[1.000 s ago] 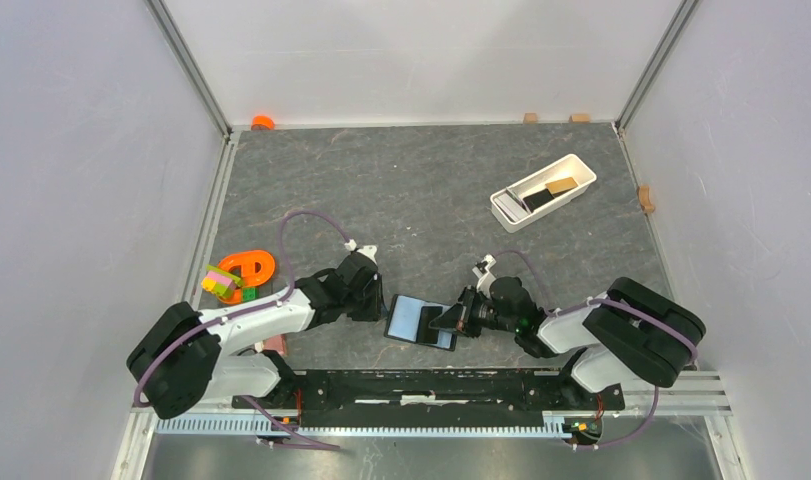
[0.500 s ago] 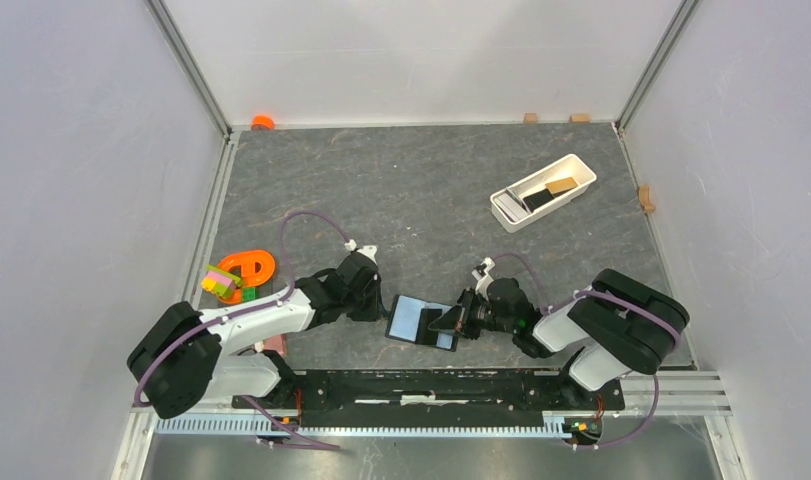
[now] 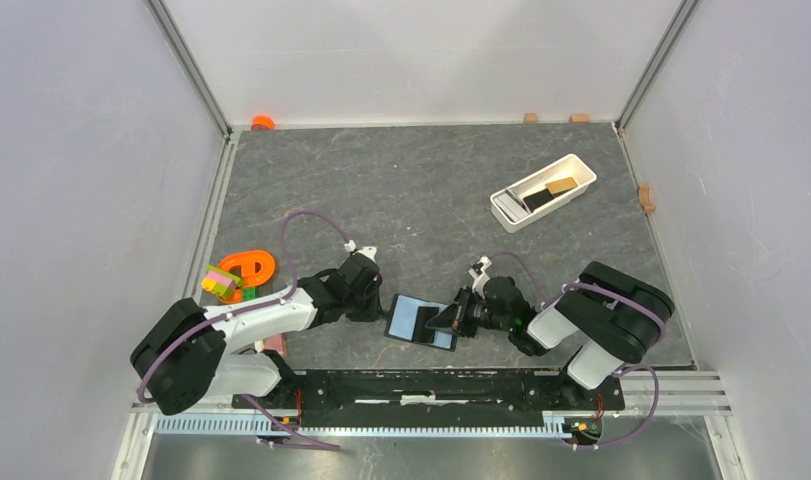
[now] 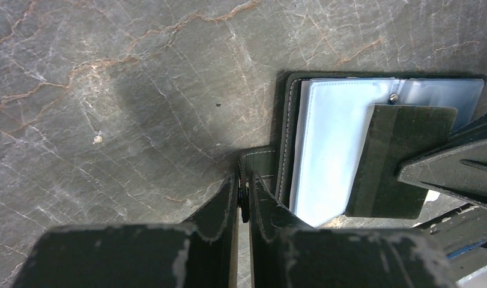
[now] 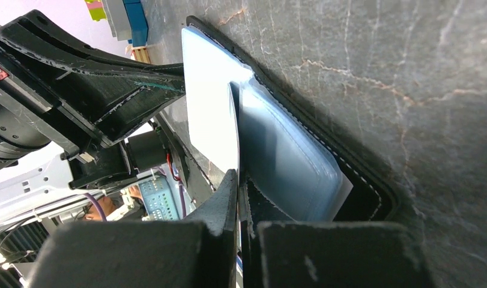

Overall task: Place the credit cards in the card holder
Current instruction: Insert the credit card into the card holder.

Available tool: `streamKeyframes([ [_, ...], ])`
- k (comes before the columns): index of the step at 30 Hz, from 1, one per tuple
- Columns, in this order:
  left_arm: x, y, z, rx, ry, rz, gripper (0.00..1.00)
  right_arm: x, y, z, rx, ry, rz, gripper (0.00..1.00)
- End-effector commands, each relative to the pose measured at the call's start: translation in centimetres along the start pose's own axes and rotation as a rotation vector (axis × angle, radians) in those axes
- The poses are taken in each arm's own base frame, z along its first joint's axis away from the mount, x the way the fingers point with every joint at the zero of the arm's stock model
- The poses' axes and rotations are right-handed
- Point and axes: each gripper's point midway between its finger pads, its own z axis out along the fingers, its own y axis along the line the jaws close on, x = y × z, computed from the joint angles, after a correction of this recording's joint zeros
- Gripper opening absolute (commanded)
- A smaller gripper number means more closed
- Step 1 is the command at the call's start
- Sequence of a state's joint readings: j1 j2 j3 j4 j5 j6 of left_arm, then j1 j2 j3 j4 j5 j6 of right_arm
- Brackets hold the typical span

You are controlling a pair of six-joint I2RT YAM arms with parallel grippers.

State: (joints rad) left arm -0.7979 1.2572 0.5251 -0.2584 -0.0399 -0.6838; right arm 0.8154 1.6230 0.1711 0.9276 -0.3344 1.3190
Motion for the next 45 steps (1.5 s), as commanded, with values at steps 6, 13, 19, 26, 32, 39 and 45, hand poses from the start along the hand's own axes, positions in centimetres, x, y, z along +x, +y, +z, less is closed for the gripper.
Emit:
streamKeyframes([
  [6, -0.1, 0.8, 0.3, -0.036, -0.008, 0.032, 0.02, -2.0, -1.0, 0.9, 0.057, -0.067, -0.052, 0.0],
  [13, -0.1, 0.9, 0.3, -0.042, -0.009, 0.035, 0.02, -2.8, -1.9, 0.7, 0.102, -0.089, -0.082, 0.0],
  [19, -0.1, 0.7, 0.4, -0.036, -0.005, 0.034, 0.02, -2.7, -1.9, 0.8, 0.104, -0.081, -0.087, 0.0],
  [26, 0.0, 0.4, 0.6, -0.018, 0.006, 0.033, 0.02, -2.0, -1.9, 1.0, 0.096, -0.066, -0.079, 0.0],
  [32, 0.3, 0.0, 0.9, -0.002, 0.02, 0.027, 0.02, -1.2, -1.1, 1.6, 0.061, -0.048, -0.057, 0.0],
  [39, 0.7, 0.0, 1.0, 0.004, 0.035, 0.025, 0.02, -1.3, -0.5, 1.7, 0.033, -0.077, -0.04, 0.0],
  [45, 1.1, 0.3, 1.1, -0.003, 0.043, 0.025, 0.02, -1.6, -0.3, 1.3, 0.008, -0.125, -0.005, 0.0],
])
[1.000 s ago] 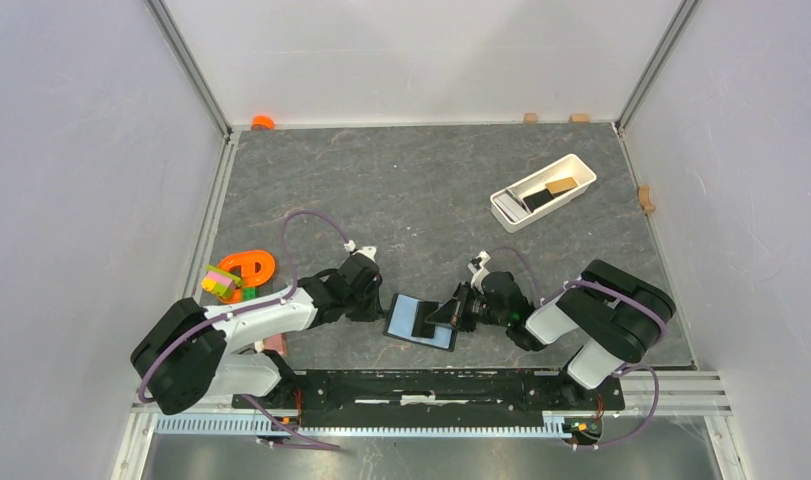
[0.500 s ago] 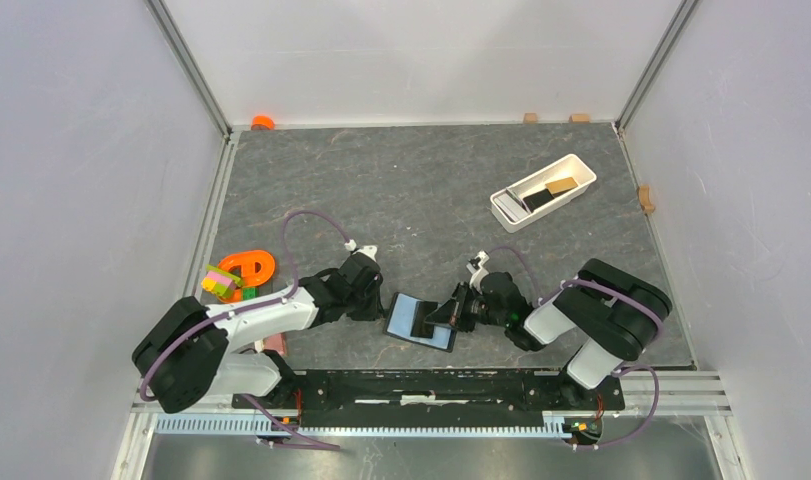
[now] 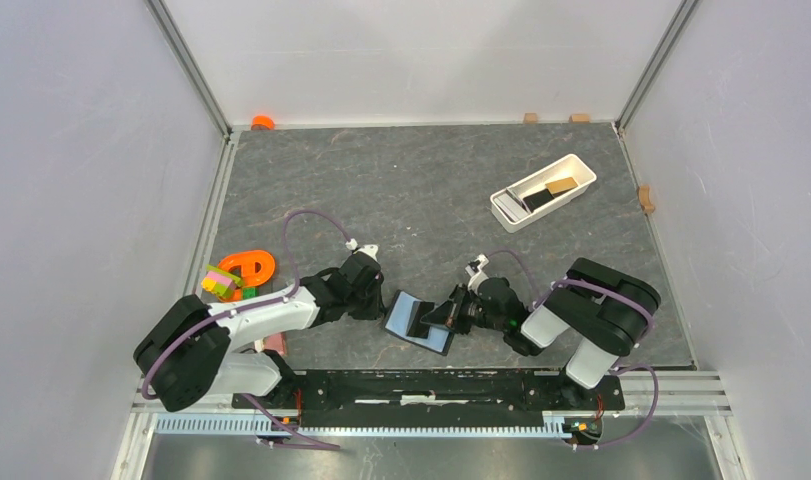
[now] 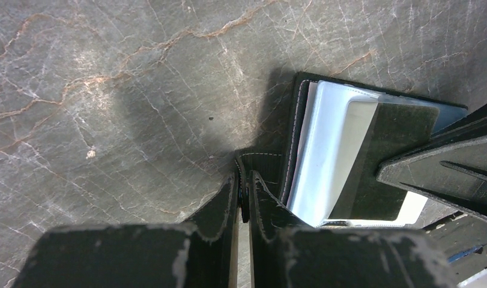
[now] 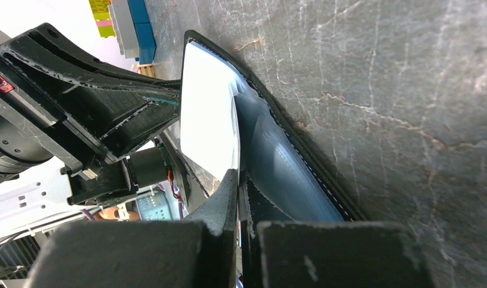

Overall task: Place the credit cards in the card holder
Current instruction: Insert the credit card into the card holder.

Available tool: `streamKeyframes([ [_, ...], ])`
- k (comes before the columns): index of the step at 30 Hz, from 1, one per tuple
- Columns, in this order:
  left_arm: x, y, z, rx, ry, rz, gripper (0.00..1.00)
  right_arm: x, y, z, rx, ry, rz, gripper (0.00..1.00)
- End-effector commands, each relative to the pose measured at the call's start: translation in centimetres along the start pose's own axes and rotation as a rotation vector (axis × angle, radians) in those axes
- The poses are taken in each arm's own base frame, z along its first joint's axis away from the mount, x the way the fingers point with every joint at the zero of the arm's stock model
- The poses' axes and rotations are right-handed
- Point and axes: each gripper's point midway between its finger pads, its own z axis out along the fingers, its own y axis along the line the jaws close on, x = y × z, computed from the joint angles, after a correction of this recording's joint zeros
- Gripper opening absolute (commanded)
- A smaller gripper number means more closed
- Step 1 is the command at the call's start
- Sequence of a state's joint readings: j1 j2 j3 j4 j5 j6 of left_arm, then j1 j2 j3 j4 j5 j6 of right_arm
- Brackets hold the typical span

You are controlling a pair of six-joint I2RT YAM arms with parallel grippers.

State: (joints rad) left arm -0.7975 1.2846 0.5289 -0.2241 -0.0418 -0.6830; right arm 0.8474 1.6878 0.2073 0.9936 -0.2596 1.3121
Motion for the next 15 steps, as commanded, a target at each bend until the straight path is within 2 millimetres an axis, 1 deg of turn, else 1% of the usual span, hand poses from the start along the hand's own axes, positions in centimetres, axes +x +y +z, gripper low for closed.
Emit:
streamKeyframes([
  [1, 1.5, 0.7, 0.6, -0.012, 0.053, 0.024, 0.02, -0.8, -0.8, -0.1, 0.017, -0.079, 0.032, 0.0],
  [4, 1.6, 0.9, 0.6, -0.02, 0.053, 0.025, 0.02, -0.8, -0.9, -0.1, 0.018, -0.088, 0.04, 0.0],
  [9, 1.9, 1.0, 0.7, -0.021, 0.062, 0.023, 0.02, -0.5, -0.5, 0.6, 0.015, -0.071, 0.027, 0.0],
  [12, 2.1, 1.1, 0.7, -0.02, 0.071, 0.026, 0.02, -0.2, -1.2, 0.7, 0.046, -0.065, 0.021, 0.01],
  [15, 2.3, 1.4, 0.6, -0.03, 0.078, 0.032, 0.02, 0.0, -2.0, 0.6, 0.077, -0.062, 0.009, 0.13],
])
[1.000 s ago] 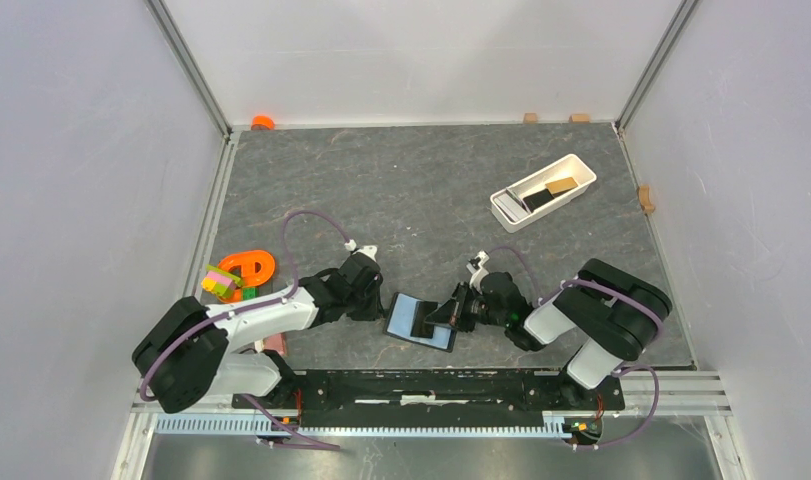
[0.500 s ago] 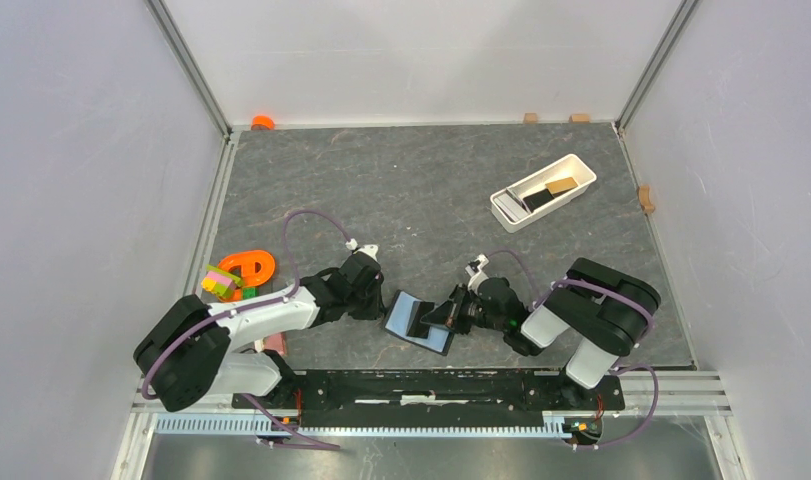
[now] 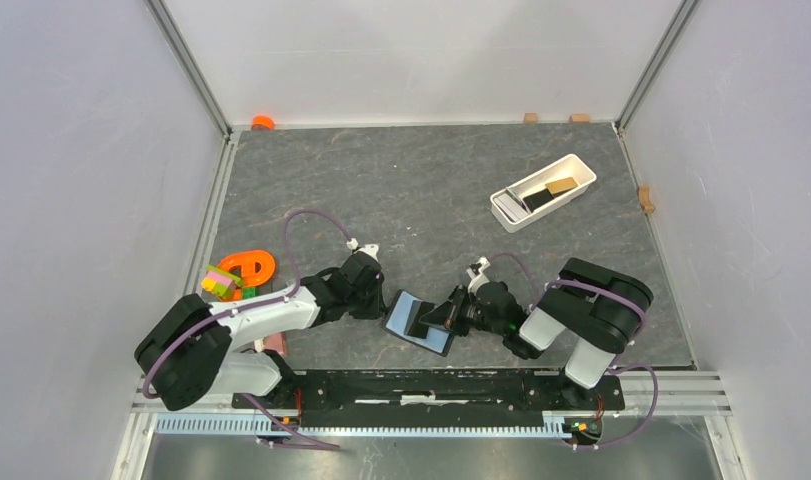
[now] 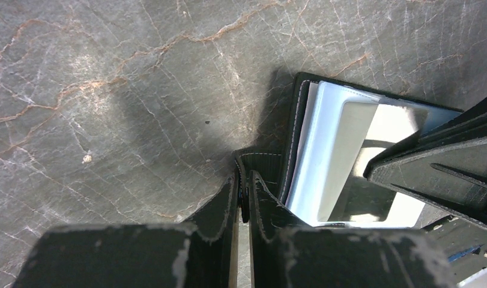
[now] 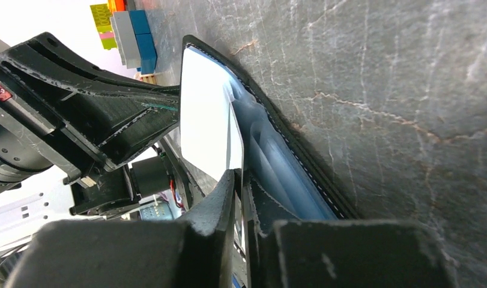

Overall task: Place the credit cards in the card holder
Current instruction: Insert the credit card into the card holder.

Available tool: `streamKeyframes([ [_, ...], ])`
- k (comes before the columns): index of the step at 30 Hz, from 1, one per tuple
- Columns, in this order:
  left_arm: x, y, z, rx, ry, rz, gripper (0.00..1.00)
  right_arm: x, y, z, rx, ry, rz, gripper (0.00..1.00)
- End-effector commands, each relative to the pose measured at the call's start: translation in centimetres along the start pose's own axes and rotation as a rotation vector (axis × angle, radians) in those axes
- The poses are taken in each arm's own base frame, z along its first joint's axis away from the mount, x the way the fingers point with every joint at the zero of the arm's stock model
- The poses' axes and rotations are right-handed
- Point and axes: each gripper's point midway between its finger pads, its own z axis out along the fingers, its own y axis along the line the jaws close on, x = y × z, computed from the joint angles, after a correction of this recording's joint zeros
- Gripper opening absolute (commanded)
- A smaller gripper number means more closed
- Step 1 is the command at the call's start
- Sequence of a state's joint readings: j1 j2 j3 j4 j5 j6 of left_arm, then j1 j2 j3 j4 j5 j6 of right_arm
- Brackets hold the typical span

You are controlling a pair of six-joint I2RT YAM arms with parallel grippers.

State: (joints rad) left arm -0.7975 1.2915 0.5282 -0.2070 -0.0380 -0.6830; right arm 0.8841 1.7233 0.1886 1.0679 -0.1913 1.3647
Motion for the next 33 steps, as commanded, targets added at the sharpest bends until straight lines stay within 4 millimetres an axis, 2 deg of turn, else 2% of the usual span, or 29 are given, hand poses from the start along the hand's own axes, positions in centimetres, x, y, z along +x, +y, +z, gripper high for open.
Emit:
streamKeyframes([
  [1, 2.5, 1.8, 0.4, -0.046, 0.084, 0.036, 0.02, -0.1, -2.1, 0.3, 0.09, -0.021, -0.039, 0.18],
  [5, 2.6, 2.1, 0.0, -0.057, 0.084, 0.044, 0.02, -0.8, -2.5, 0.2, 0.148, -0.036, -0.126, 0.31],
  [11, 1.9, 1.4, -0.7, -0.026, 0.052, 0.032, 0.02, -3.1, -2.8, -0.7, 0.266, -0.114, -0.29, 0.48],
  [14, 1.7, 1.3, -0.8, -0.025, 0.047, 0.031, 0.02, -4.1, -2.5, -1.3, 0.302, -0.152, -0.342, 0.53],
  [24, 1.6, 0.4, -0.9, 0.019, 0.05, 0.023, 0.02, -6.5, -1.1, -3.0, 0.405, -0.218, -0.54, 0.58],
  [28, 1.7, 0.1, -0.9, 0.034, 0.055, 0.017, 0.02, -5.9, -0.8, -3.3, 0.41, -0.178, -0.563, 0.55],
  [33, 1.8, -0.2, -0.8, 0.049, 0.06, 0.01, 0.02, -3.9, 0.2, -2.7, 0.348, -0.114, -0.549, 0.53],
])
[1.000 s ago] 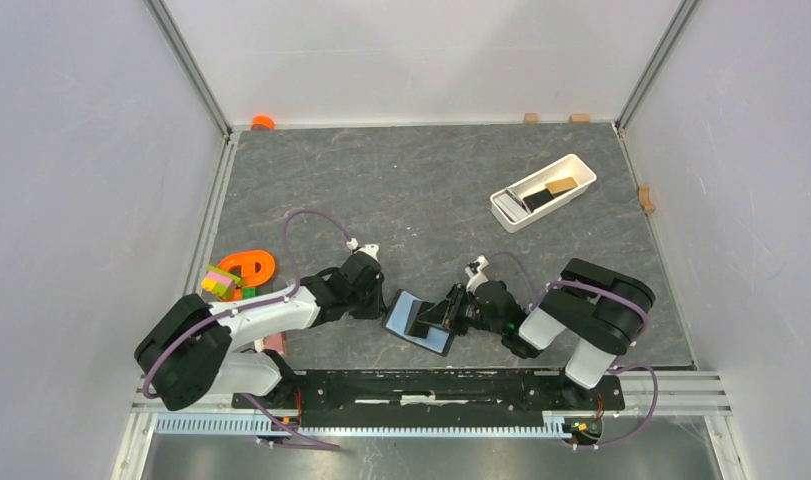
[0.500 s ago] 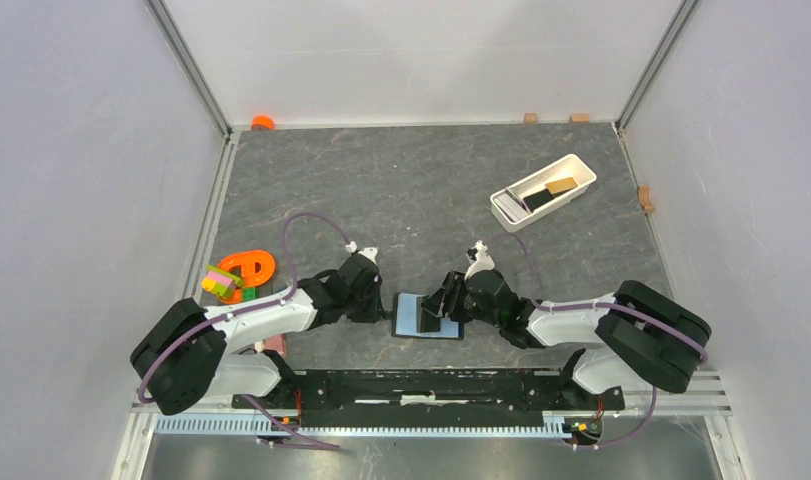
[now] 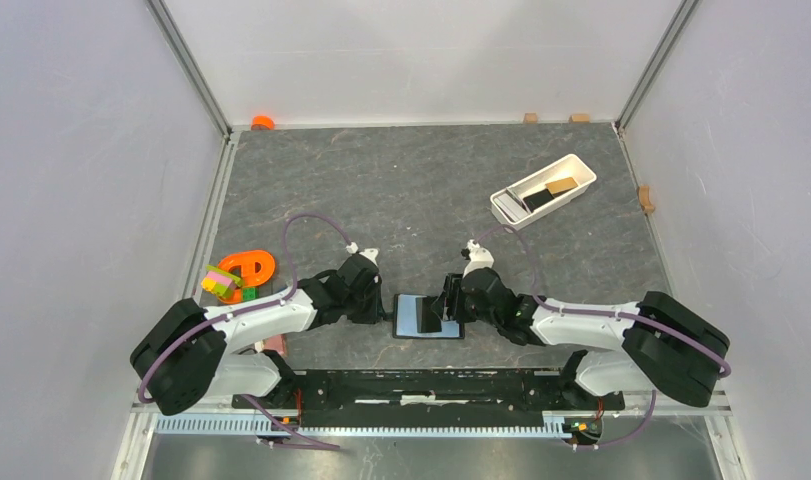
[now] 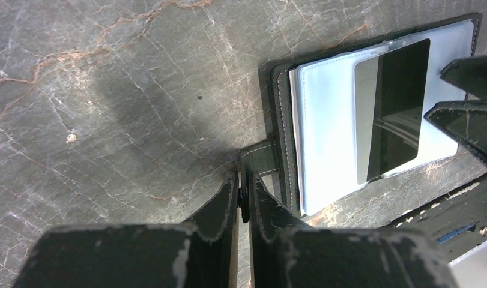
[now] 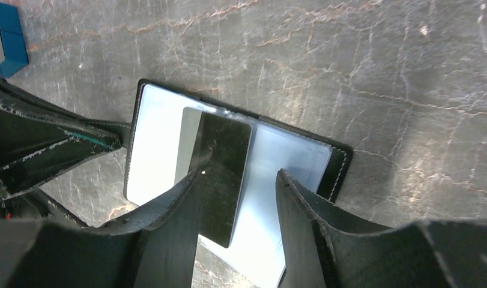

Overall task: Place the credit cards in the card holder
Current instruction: Insert the credit card into the card holder.

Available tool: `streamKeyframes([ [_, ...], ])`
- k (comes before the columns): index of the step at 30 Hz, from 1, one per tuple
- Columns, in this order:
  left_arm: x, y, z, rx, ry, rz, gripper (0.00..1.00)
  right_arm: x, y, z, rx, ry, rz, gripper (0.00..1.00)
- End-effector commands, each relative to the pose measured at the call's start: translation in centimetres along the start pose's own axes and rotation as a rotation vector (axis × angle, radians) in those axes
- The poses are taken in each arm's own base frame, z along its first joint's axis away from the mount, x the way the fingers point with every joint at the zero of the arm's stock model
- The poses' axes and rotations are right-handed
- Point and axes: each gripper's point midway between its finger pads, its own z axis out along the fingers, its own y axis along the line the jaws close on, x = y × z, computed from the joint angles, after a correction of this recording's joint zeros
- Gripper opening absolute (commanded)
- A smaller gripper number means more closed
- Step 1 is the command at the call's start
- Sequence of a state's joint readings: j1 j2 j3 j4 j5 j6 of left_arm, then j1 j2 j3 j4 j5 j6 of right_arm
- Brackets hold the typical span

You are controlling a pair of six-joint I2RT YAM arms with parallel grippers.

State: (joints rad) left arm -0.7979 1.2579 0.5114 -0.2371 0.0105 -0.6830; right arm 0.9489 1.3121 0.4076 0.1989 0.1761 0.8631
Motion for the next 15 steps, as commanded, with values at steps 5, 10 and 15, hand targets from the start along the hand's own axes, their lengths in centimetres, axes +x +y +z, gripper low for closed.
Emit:
streamKeyframes([
  [5, 0.7, -0.1, -0.2, 0.024, 0.02, 0.008, 0.02, 1.7, 2.0, -0.1, -0.051, 0.08, -0.024, 0.49],
  [10, 0.8, -0.1, -0.3, 0.026, 0.021, 0.005, 0.02, 2.3, 3.1, 0.0, -0.073, 0.095, -0.029, 0.47],
  [15, 0.9, -0.2, -0.3, 0.033, 0.023, 0.003, 0.02, 1.9, 4.7, 0.1, -0.104, 0.086, -0.033, 0.45],
])
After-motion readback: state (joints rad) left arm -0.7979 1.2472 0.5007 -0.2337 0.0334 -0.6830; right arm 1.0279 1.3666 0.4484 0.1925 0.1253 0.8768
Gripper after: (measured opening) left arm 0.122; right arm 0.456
